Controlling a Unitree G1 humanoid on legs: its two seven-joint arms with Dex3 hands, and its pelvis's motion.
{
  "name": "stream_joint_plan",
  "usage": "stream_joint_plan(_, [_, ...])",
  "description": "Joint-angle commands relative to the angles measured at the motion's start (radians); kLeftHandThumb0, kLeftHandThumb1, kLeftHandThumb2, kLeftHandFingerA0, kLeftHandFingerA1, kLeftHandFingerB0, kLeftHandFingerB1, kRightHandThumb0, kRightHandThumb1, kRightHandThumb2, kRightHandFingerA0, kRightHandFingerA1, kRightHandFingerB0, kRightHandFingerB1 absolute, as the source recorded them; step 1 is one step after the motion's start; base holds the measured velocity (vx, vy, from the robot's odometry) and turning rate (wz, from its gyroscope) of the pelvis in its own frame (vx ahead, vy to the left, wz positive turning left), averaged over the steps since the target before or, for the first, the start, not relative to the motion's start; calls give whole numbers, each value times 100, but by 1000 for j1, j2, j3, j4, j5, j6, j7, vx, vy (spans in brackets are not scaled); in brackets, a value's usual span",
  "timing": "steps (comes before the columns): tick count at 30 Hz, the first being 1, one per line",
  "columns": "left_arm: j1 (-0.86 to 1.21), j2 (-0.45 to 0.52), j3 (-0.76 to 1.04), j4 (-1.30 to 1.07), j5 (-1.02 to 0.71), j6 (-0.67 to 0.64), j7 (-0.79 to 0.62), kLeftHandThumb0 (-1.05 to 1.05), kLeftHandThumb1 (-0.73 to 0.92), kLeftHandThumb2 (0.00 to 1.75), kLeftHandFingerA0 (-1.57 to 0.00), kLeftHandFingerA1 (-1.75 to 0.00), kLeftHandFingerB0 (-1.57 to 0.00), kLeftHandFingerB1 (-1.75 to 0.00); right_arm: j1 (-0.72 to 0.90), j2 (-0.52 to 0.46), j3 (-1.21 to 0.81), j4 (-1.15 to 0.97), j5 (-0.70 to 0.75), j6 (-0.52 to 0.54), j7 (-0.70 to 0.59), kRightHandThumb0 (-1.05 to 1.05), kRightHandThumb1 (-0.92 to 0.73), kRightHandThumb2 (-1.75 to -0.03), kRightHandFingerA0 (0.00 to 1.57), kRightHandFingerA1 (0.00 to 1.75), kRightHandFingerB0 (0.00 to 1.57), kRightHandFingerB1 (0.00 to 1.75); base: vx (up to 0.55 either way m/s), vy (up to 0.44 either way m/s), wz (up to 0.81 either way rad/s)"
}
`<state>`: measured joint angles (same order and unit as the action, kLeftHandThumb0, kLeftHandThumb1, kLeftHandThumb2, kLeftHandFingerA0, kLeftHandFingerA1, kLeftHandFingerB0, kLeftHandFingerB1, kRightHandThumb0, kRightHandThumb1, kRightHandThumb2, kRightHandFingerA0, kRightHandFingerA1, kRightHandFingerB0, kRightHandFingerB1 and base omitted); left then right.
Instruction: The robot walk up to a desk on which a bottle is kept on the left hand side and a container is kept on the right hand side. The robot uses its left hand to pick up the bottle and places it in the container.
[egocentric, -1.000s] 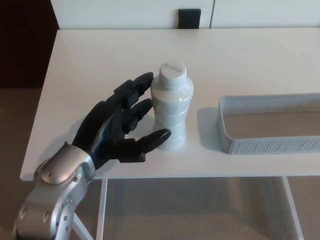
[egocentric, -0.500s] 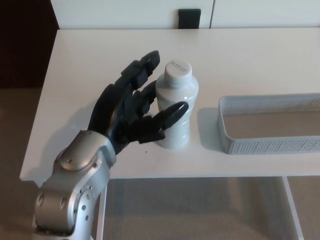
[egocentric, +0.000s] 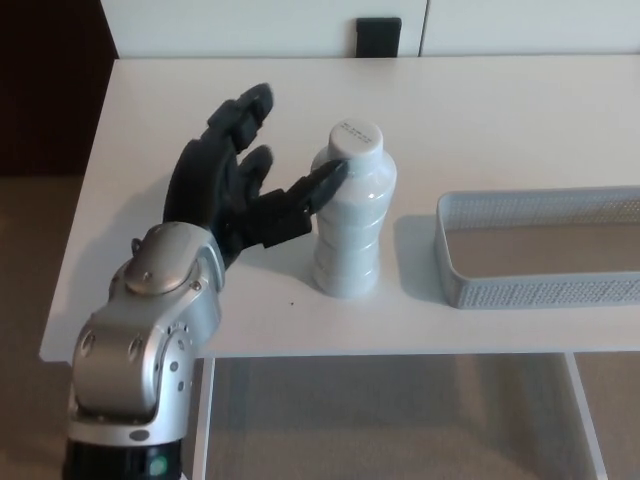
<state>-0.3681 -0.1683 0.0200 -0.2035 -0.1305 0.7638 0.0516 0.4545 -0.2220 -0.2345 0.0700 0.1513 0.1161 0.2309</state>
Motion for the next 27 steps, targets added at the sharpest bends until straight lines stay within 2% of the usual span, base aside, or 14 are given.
stream_joint_plan(1, [-23,14,8,52,42,31,61,-33,42,61,-4,-28,-6,-22,0,-18,3,-15,-21,36,-13,-26,-73,-61,42,48,41,45,0,0,0])
stream_joint_plan(2, [-25,27,-3,67,47,27,50,-36,42,62,-4,-25,-5,-22,-5,-17,2,-9,-18,32,-10,-26,-72,-61,43,49,42,46,0,0,0])
stream_joint_plan(3, [-20,56,-34,82,57,13,24,-36,31,68,0,-27,0,-21,-9,-15,-1,-4,-14,29,-8,-27,-71,-60,45,51,43,47,0,0,0])
stream_joint_plan(8, [-7,99,-77,89,53,-10,-22,-37,29,65,0,-23,0,-16,-10,-13,-2,-5,-12,27,-6,-26,-72,-61,41,48,41,46,0,0,0])
stream_joint_plan(9, [-4,108,-92,83,48,1,-37,-48,33,64,0,-7,0,-1,-13,-14,-2,-6,-13,30,-7,-27,-71,-61,41,47,41,46,0,0,0])
stream_joint_plan(16, [43,212,-209,-17,32,6,-155,-52,35,66,0,-12,0,-1,-29,-13,2,-27,-21,57,-21,-26,-72,-61,44,49,42,46,0,0,0])
stream_joint_plan(17, [61,243,-230,-35,28,-14,-189,-52,35,65,0,-6,0,0,-31,-14,2,-28,-24,59,-23,-26,-73,-61,43,48,42,46,0,0,0])
stream_joint_plan(21, [127,387,-315,-68,53,-102,-306,-57,37,68,0,-6,0,0,-42,-21,-2,-3,-26,44,-13,-27,-71,-60,44,49,42,46,0,0,0])
stream_joint_plan(27, [149,460,-325,-61,35,-93,-342,-59,38,68,0,-6,0,0,-40,-22,1,-7,-34,43,-9,-27,-71,-60,43,48,42,46,0,0,0])
